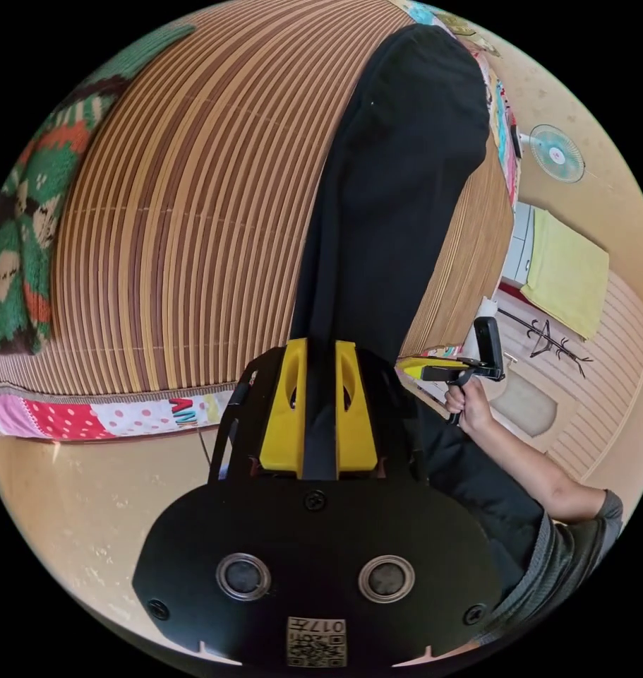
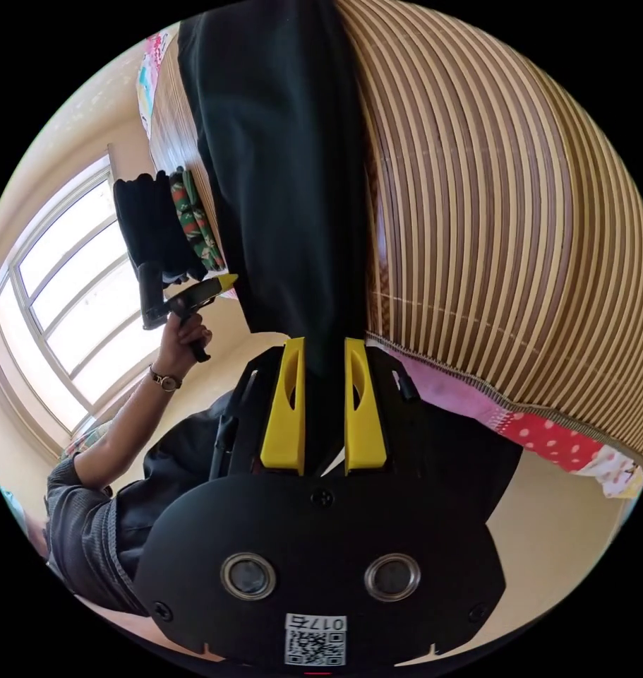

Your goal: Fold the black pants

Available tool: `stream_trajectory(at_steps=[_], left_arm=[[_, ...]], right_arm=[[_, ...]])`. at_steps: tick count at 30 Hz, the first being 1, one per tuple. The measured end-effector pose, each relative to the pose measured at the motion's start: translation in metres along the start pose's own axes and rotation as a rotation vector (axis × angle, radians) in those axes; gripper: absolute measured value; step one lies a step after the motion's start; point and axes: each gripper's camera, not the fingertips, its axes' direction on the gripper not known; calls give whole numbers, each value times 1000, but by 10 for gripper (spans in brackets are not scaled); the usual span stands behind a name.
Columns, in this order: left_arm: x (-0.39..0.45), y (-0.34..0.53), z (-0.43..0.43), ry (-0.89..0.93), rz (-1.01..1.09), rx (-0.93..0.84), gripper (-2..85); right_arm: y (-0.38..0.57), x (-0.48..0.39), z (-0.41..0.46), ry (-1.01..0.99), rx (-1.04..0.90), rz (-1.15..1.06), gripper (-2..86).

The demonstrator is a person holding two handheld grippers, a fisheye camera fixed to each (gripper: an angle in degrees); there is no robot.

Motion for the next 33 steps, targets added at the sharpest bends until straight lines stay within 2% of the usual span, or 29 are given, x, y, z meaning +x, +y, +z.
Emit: stream_trajectory(at_steps=[7,13,18,21,26,29,33], left_arm=[[21,7,-21,-32,69,-43,7],[26,16,-27,-64,44,-42,9],[30,20,-16,-149,85,-149,25],[32,24,-16,-165,109,-169,27],[30,31,-30,-93,149,-170,6],[27,35,-39,-63,171,-168,2],[24,39,-43,-55,153,-156,2]], right_arm=[[0,-15,-23,18,20,13,36],[-4,-28,-50,-3,100,7,39],[-6,-33,-50,-52,140,33,40],[-3,-40,-39,-52,119,33,26],[12,-61,-15,-46,10,-59,10],[31,-75,-19,67,53,-68,10],[56,-87,-44,224,217,-4,30]])
